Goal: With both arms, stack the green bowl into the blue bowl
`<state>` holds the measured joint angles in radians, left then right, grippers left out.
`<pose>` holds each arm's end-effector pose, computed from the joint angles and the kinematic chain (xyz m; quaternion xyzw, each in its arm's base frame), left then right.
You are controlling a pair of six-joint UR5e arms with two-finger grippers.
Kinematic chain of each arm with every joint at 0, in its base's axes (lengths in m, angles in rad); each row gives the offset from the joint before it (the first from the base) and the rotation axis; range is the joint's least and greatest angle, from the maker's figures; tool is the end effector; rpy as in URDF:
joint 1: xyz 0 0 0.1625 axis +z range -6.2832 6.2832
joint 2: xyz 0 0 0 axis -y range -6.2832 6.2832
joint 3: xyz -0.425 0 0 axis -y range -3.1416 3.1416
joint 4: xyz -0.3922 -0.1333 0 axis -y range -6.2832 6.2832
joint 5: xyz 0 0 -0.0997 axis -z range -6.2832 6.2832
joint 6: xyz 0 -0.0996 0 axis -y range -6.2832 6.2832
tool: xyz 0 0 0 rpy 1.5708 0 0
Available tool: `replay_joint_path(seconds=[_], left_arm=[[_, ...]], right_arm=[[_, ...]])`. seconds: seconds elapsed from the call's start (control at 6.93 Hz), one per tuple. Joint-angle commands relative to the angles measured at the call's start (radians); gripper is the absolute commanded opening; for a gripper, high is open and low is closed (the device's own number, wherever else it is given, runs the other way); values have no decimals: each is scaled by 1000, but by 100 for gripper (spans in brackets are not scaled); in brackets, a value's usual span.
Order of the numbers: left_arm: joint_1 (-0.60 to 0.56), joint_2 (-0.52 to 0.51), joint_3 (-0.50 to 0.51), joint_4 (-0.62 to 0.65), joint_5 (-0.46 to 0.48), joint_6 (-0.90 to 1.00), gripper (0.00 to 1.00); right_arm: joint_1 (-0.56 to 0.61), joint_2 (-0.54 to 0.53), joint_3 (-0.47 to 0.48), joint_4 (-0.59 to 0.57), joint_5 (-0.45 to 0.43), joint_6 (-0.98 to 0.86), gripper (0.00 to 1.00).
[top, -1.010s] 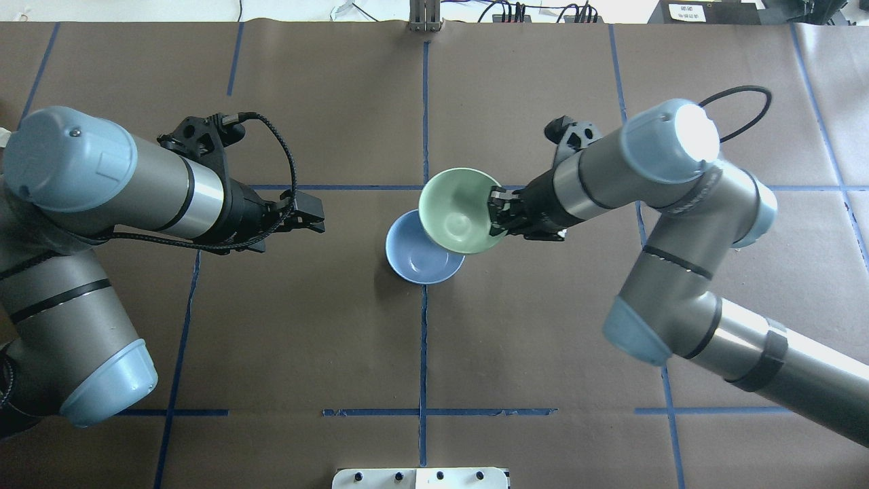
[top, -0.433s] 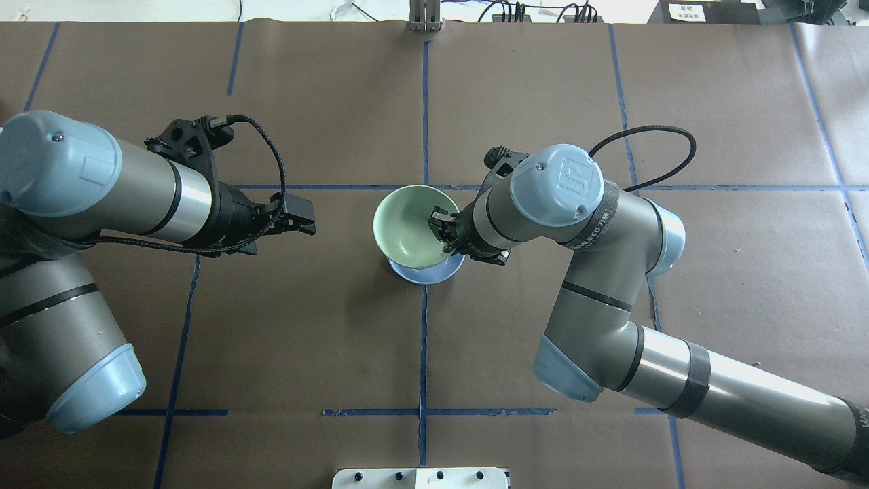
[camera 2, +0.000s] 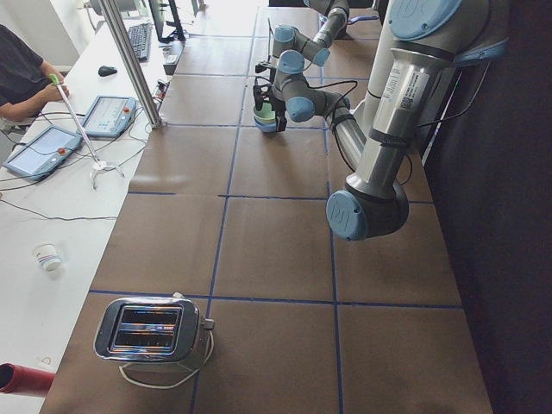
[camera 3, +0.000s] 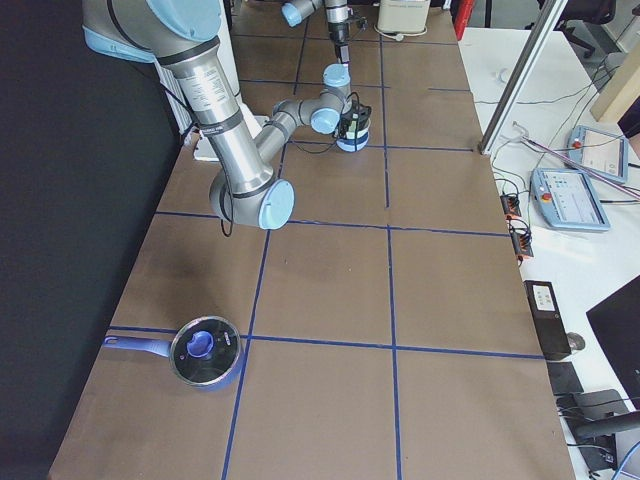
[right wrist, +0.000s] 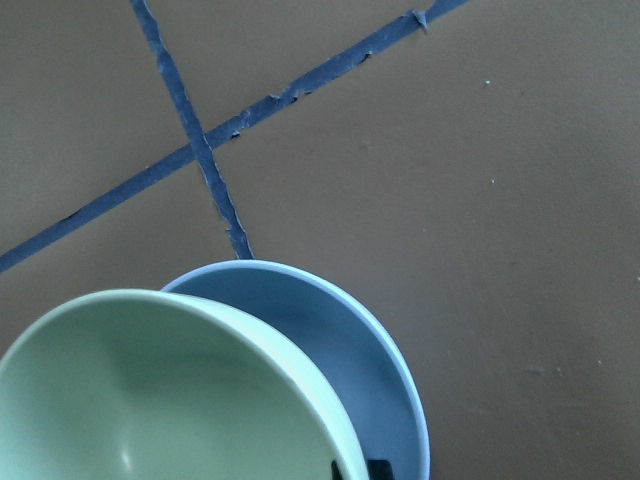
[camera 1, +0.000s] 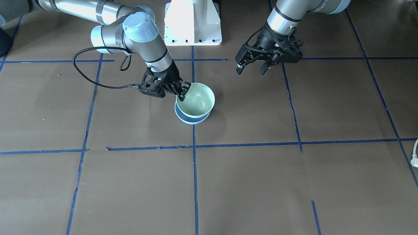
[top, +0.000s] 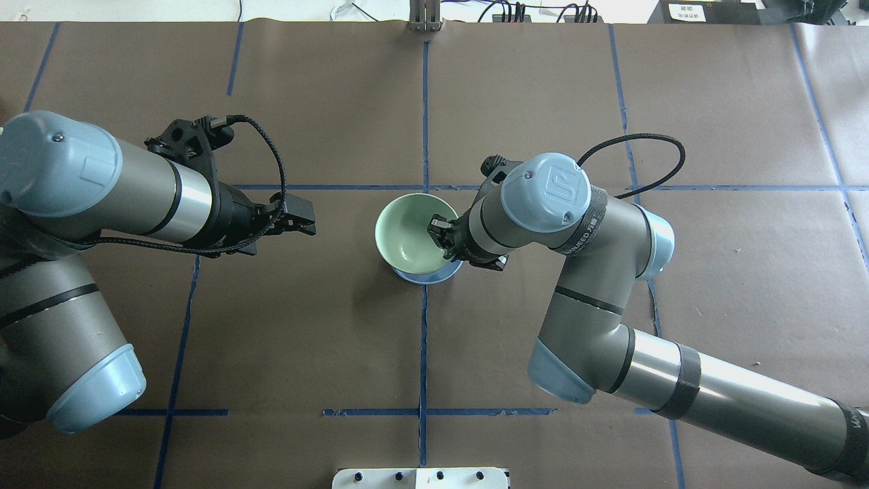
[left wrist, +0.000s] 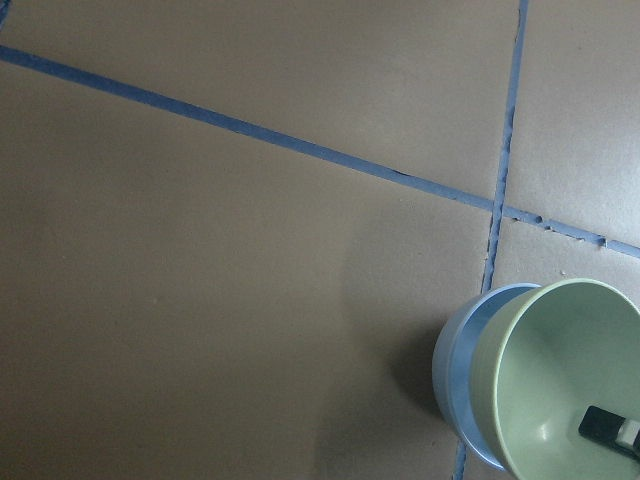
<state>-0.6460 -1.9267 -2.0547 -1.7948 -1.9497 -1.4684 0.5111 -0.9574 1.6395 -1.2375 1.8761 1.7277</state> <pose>0.3725 -0.4016 0.2266 0.0310 0.5230 -0.1352 0.8410 -0.5446 -0.4239 0.2281 -0.0461 -0.4964 0.2133 0.8402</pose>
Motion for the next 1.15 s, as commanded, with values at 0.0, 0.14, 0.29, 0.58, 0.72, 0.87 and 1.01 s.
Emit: replay_joint_path(seconds=[0.0, 0.14, 0.29, 0.58, 0.72, 0.87, 1.01], left_arm=[[0, 0, 1, 0, 0, -1, 100], [0, 0, 5, 0, 2, -3, 100], [2, 0, 5, 0, 2, -7, 100], [3, 0, 10, 0, 3, -9, 100], [5, 0, 13, 0, 3, -9, 100], [5, 0, 13, 0, 5, -9, 100], [5, 2, 14, 0, 5, -9, 100]], right_arm=[[-2, 0, -23, 0, 0, -3, 2], [0, 2, -36, 1, 1, -8, 4], [0, 2, -36, 1, 6, -14, 97], [0, 9, -29, 6, 9, -5, 100], [0, 9, -21, 6, 11, -7, 100], [3, 8, 20, 6, 15, -4, 100], [10, -6, 76, 1, 30, -2, 100]])
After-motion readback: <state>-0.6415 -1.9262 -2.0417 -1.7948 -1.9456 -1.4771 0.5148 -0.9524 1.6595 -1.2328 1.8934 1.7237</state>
